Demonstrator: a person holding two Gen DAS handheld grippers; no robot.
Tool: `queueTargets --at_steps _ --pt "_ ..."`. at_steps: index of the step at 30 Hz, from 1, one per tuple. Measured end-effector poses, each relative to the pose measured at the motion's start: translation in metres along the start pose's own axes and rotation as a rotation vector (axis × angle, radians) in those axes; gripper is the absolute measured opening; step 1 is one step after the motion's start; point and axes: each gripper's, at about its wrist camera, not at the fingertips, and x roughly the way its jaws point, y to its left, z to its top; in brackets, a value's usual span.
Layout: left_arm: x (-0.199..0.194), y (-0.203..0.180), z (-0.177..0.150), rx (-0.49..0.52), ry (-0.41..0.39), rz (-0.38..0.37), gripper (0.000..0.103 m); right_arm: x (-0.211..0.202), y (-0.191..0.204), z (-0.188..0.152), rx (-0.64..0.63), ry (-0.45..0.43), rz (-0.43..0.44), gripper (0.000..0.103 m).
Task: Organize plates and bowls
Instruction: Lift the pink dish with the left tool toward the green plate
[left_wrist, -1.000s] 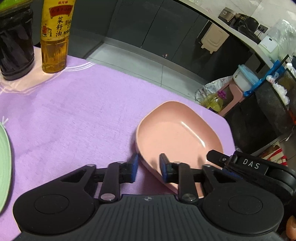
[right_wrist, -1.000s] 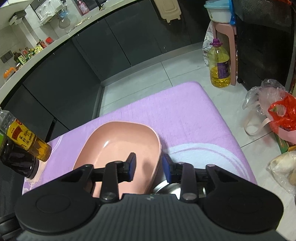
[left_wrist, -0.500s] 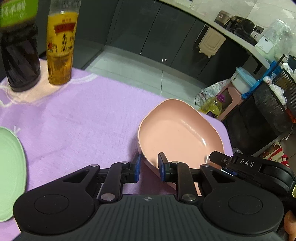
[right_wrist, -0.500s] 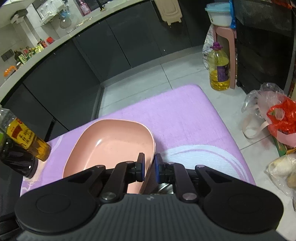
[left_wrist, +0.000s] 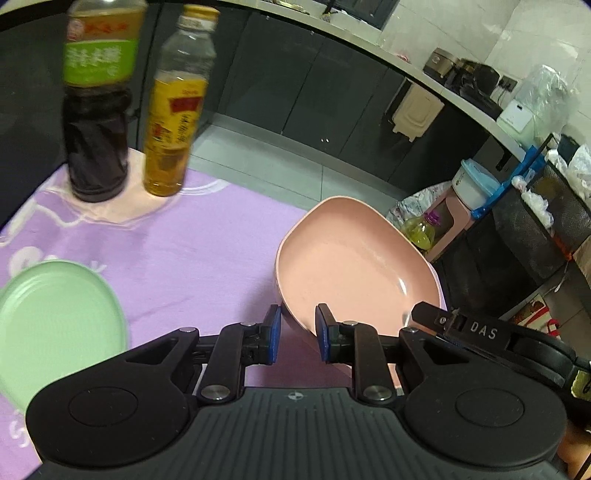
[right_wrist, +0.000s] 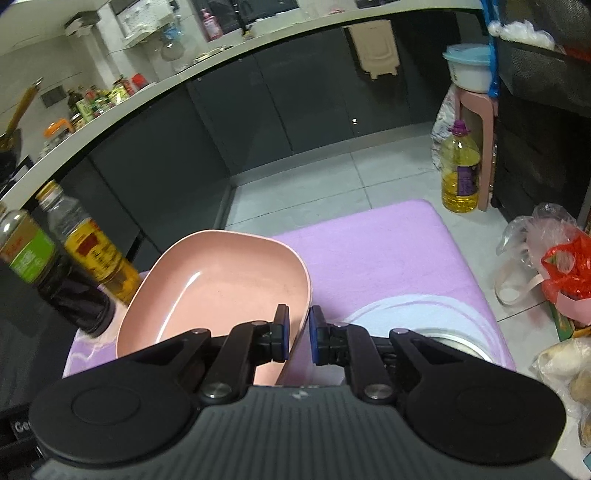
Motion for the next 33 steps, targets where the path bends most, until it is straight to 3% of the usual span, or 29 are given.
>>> queueTargets --at_steps 15,33 --pt "-0.072 0.062 -0.006 -0.068 -0.066 0.003 0.019 -0.021 0.064 -0.020 -0.111 0.034 0.073 0.013" --pt "-0.117 0.147 -0.013 -0.148 -0.110 0.008 0.019 -0.024 0.149 -0.058 -0.232 0.075 0.074 0.014"
